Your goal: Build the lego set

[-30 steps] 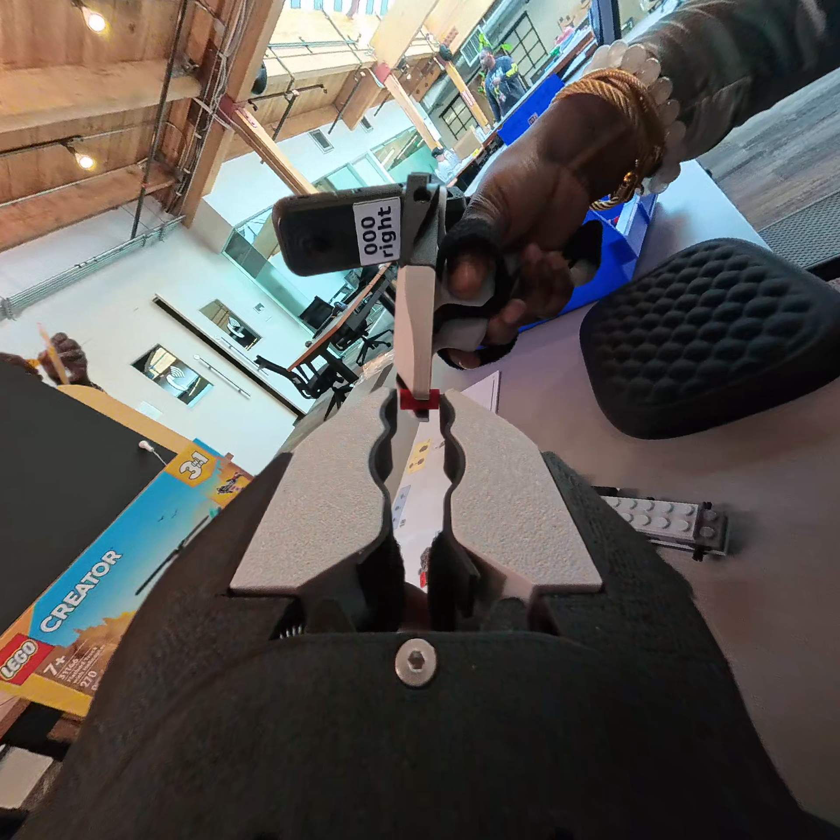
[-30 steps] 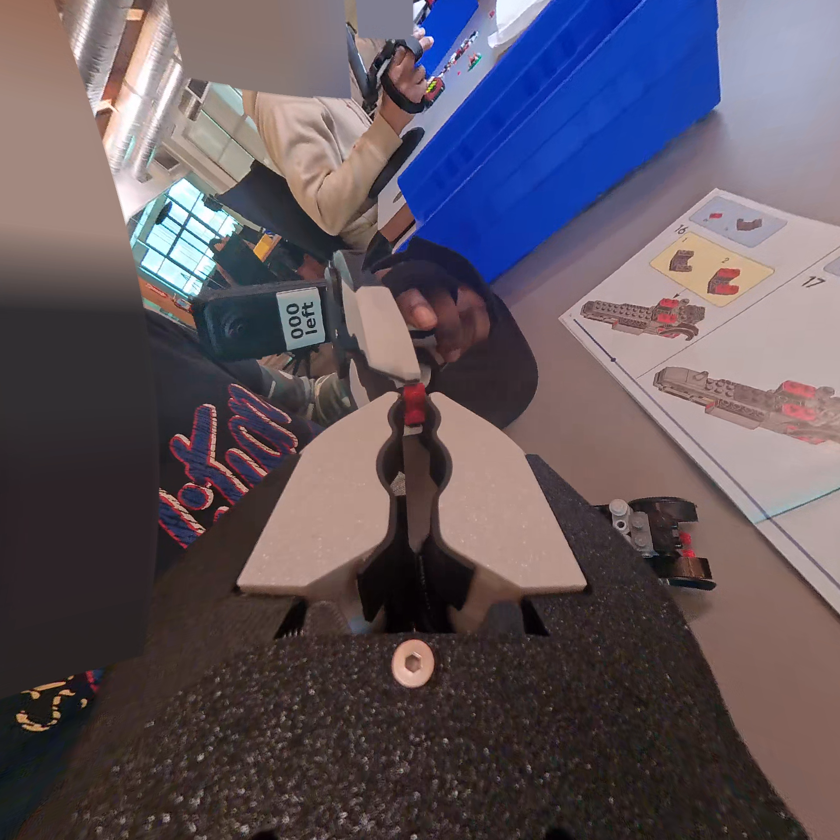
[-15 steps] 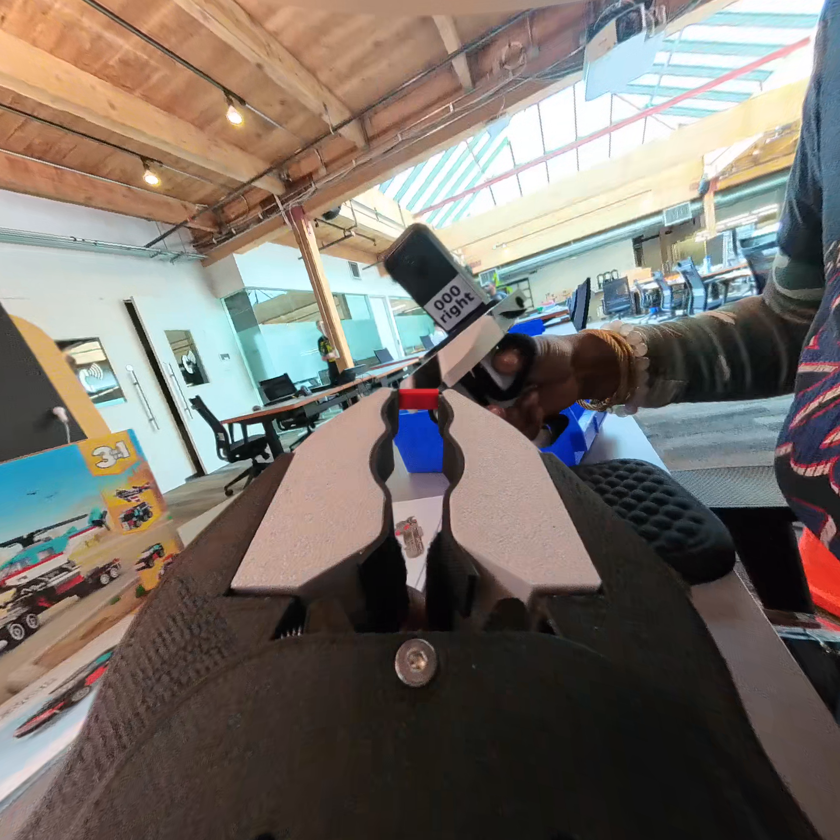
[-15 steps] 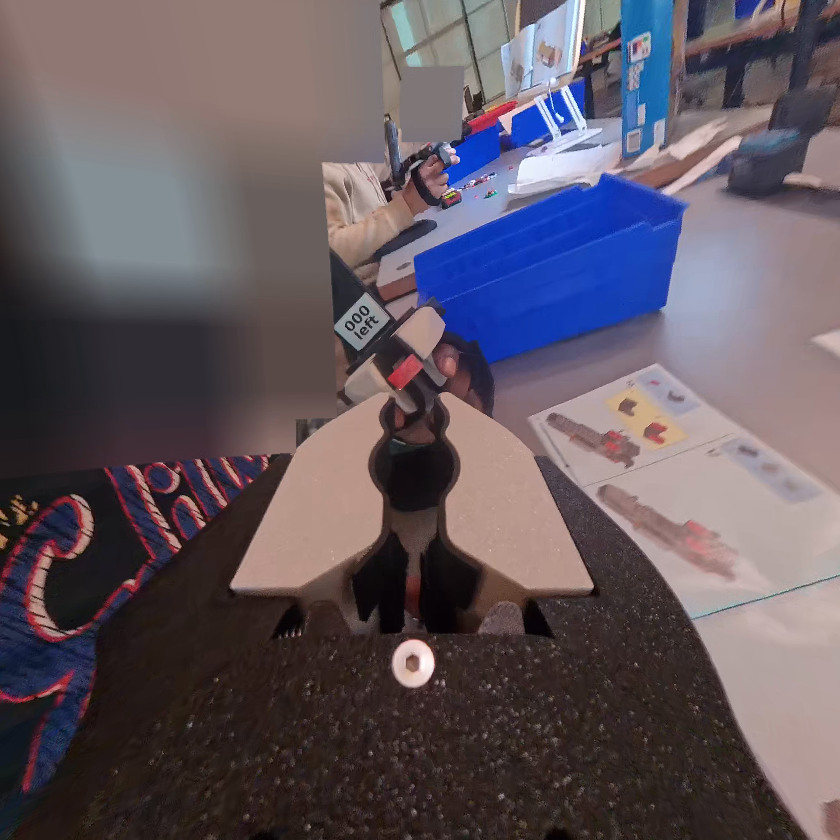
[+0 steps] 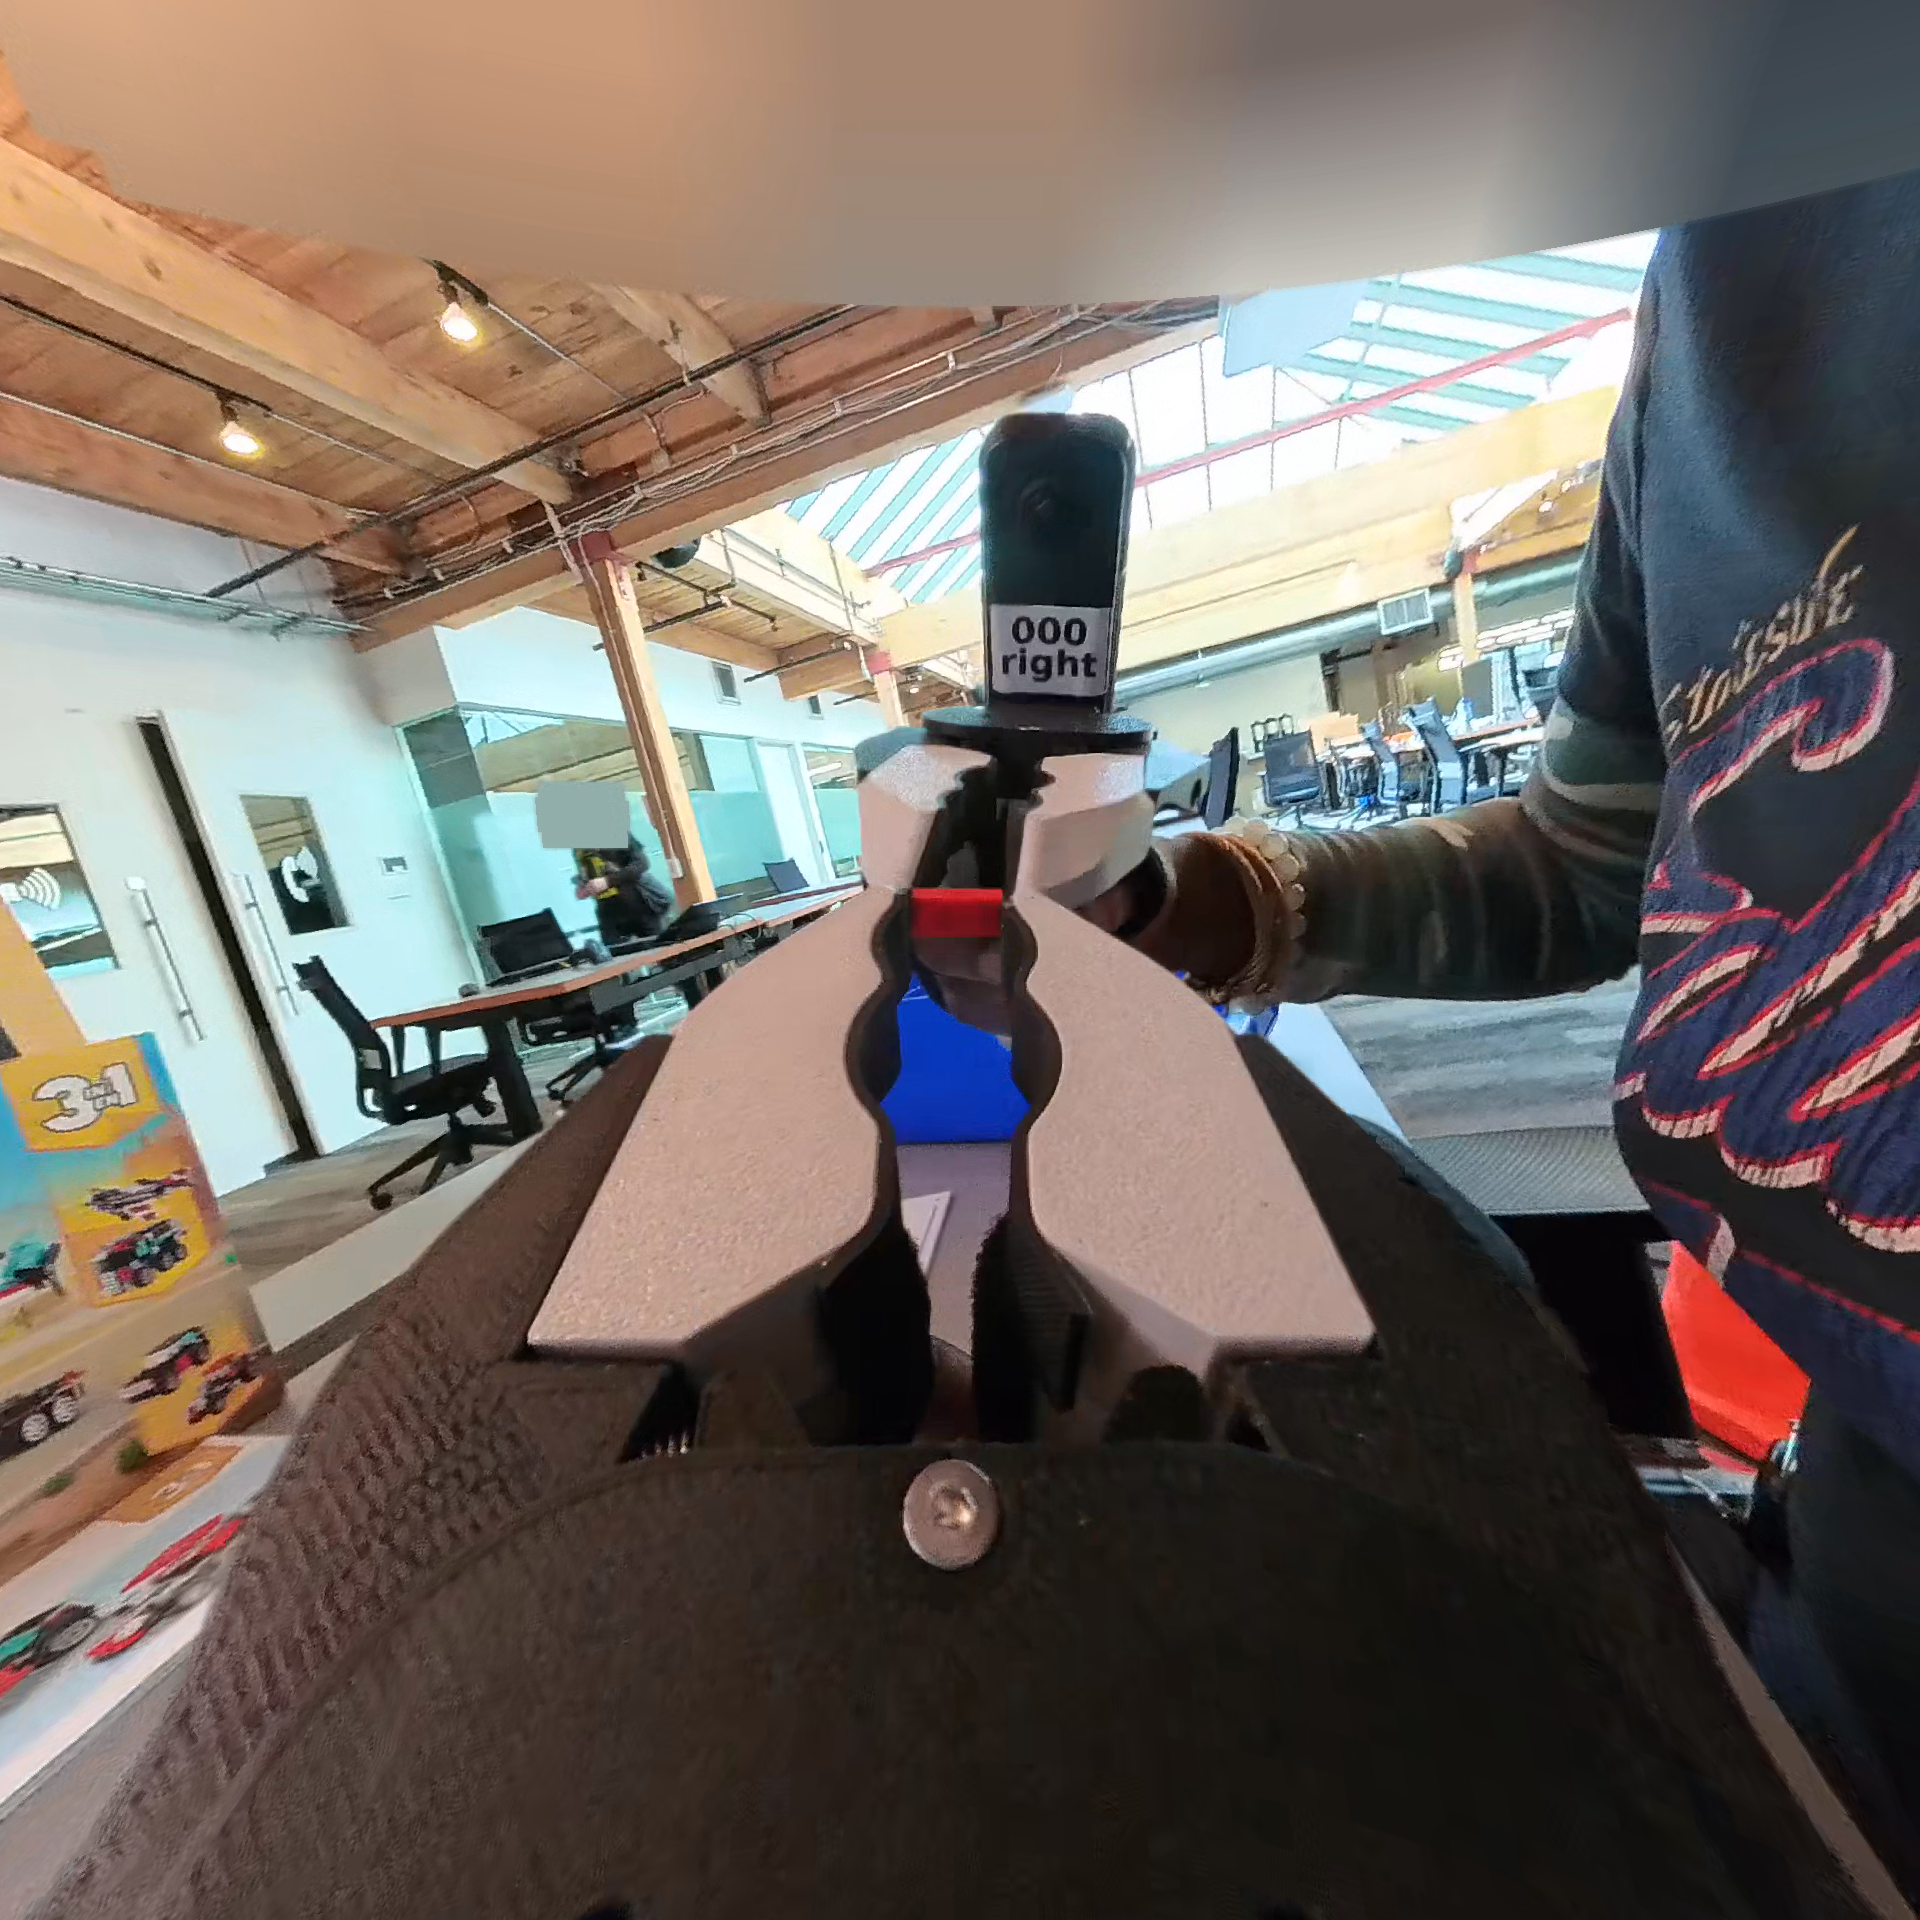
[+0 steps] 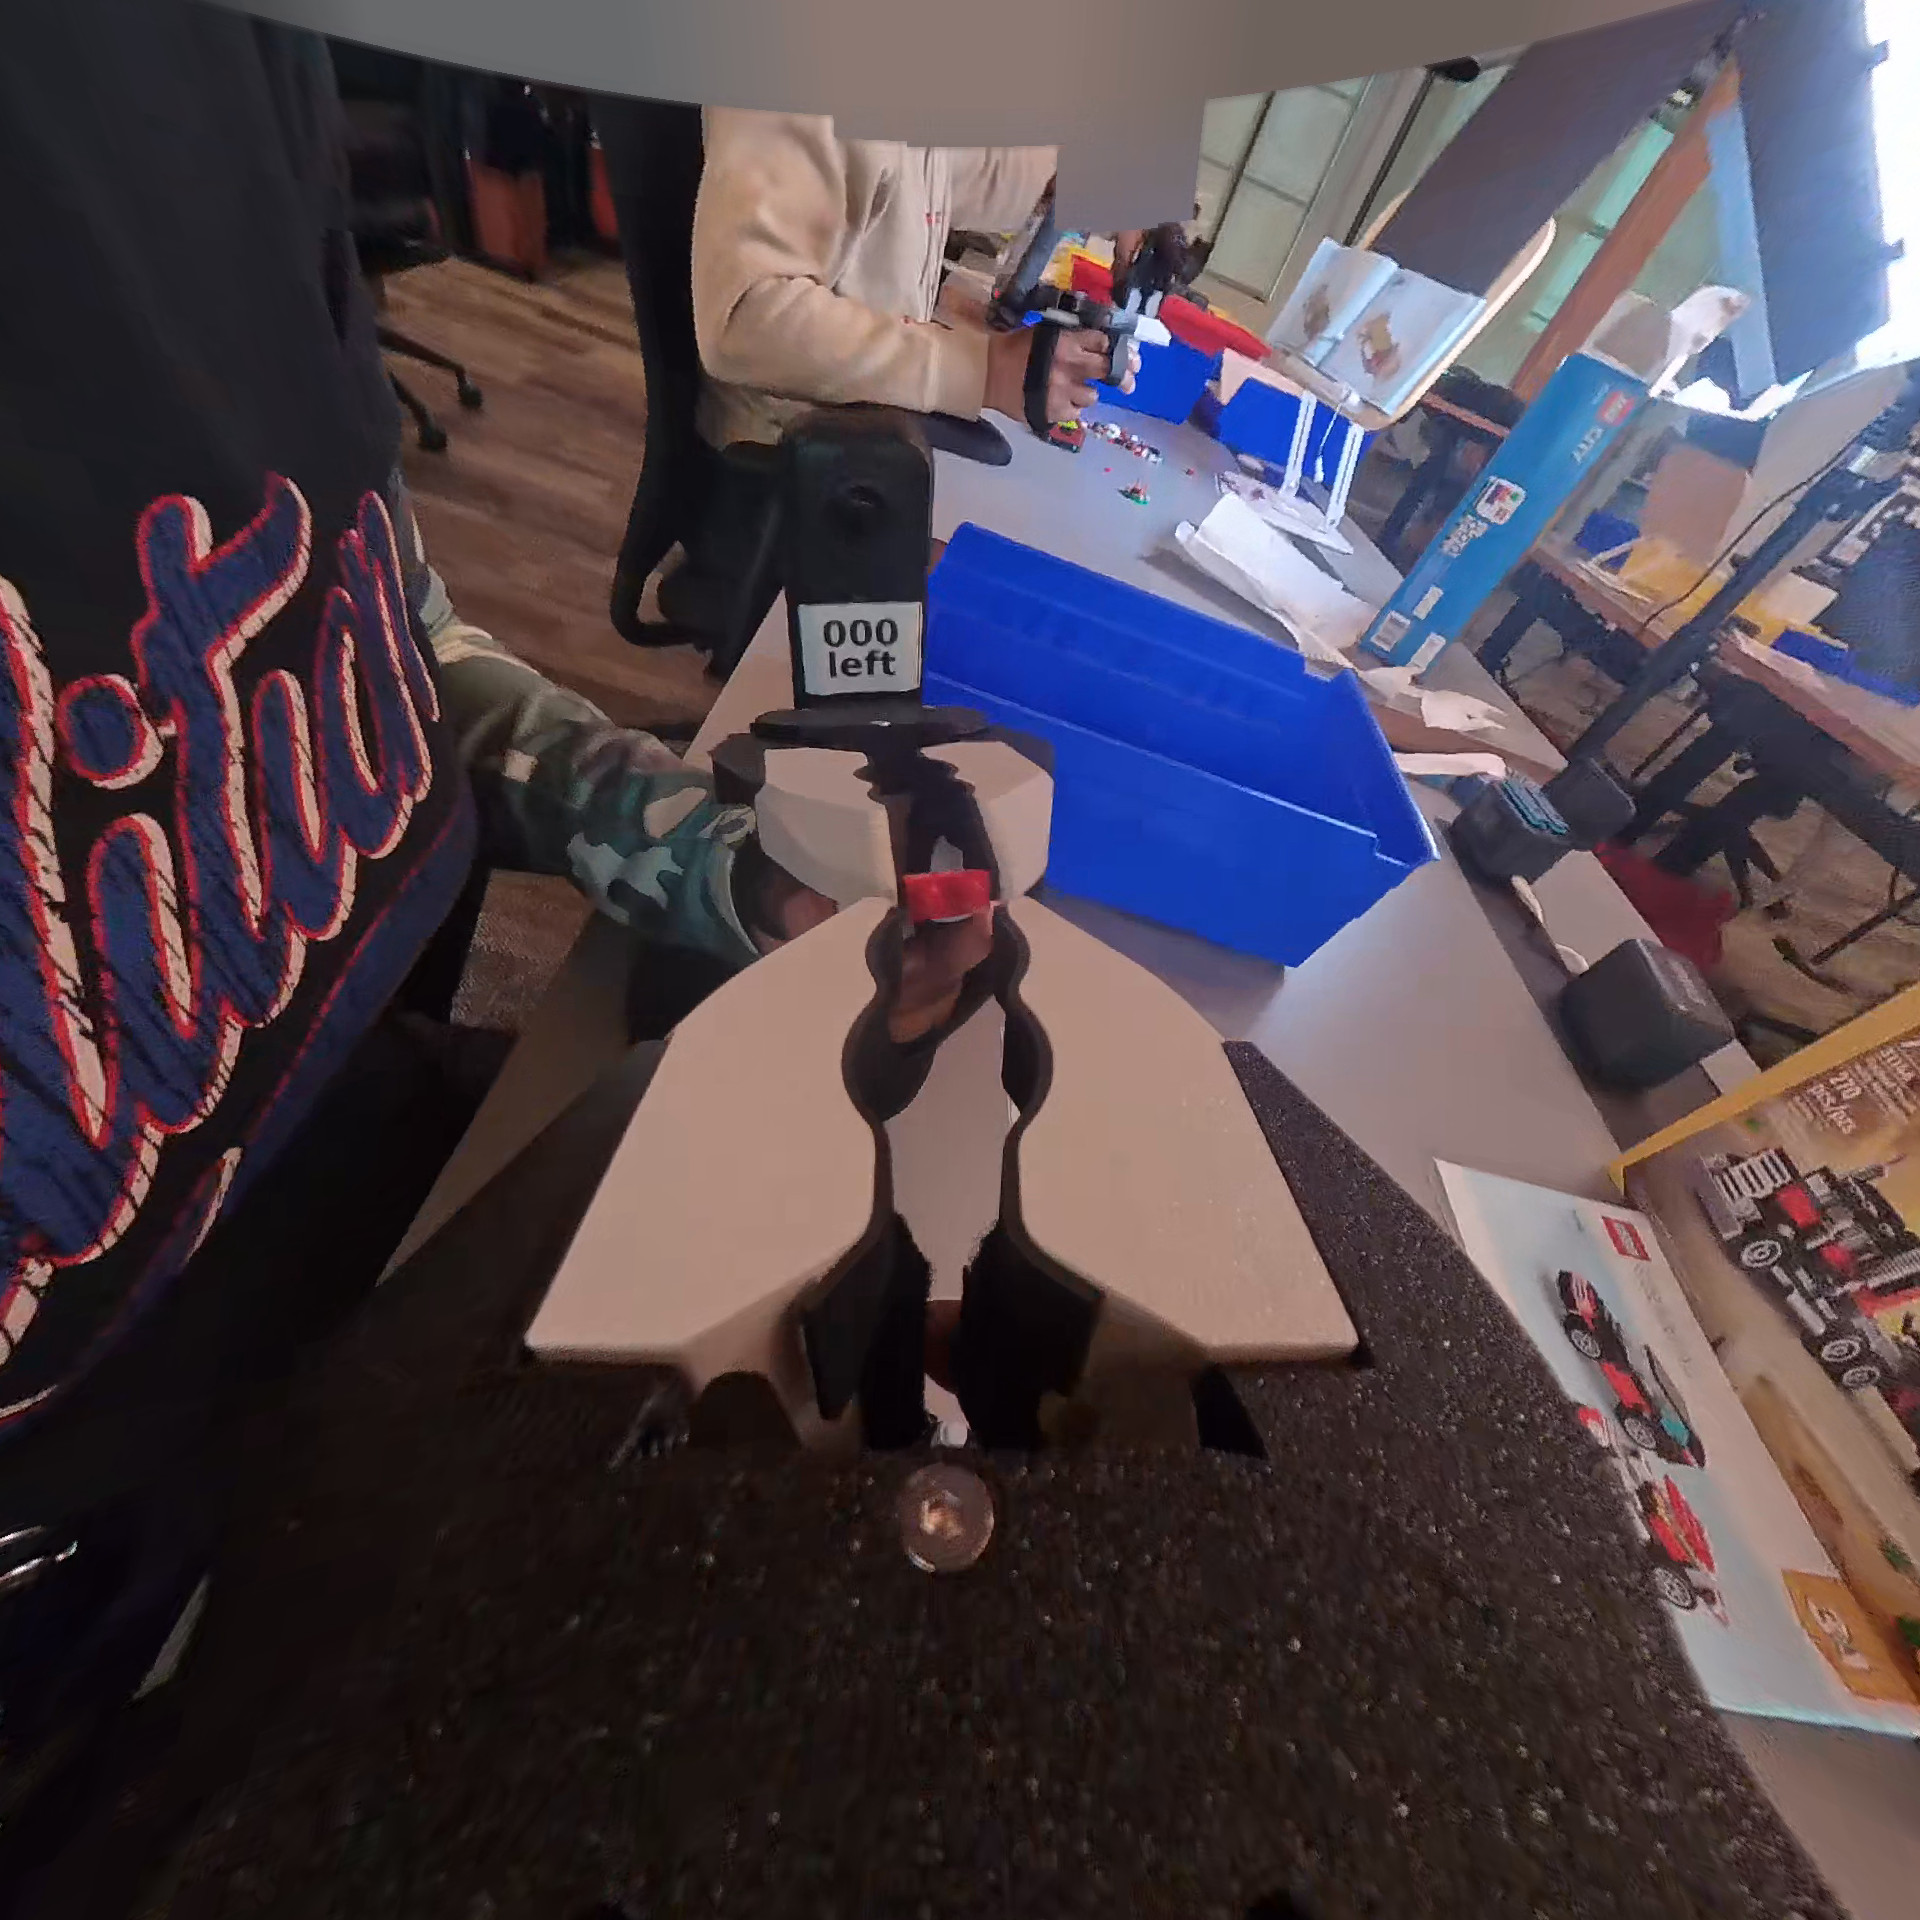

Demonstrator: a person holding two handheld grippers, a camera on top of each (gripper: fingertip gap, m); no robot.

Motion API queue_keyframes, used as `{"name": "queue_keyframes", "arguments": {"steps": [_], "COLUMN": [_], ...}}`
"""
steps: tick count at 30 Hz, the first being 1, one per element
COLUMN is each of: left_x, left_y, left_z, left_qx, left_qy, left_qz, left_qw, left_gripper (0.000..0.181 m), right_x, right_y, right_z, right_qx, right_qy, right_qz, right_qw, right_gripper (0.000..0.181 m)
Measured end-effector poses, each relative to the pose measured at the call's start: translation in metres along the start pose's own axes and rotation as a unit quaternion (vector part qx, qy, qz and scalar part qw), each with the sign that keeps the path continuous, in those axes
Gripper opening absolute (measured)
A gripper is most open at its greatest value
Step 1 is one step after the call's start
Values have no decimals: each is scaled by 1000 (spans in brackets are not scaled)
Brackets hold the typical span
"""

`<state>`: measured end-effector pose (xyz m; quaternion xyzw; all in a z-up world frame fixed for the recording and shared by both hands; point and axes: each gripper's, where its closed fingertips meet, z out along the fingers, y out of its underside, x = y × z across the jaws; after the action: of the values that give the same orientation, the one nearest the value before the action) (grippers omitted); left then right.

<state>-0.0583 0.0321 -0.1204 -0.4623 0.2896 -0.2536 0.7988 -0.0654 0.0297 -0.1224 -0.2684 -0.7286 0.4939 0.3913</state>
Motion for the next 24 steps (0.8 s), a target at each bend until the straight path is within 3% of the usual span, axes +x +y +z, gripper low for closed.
{"name": "queue_keyframes", "arguments": {"steps": [24], "left_x": [8], "left_y": [1], "left_z": [2], "left_qx": [7], "left_qy": [52], "left_qz": [-76], "left_qw": [996], "left_gripper": [16], "right_x": [-7], "right_y": [1], "right_z": [1], "right_qx": [18], "right_qy": [-41], "right_qz": [11], "right_qw": [999], "right_gripper": [12]}}
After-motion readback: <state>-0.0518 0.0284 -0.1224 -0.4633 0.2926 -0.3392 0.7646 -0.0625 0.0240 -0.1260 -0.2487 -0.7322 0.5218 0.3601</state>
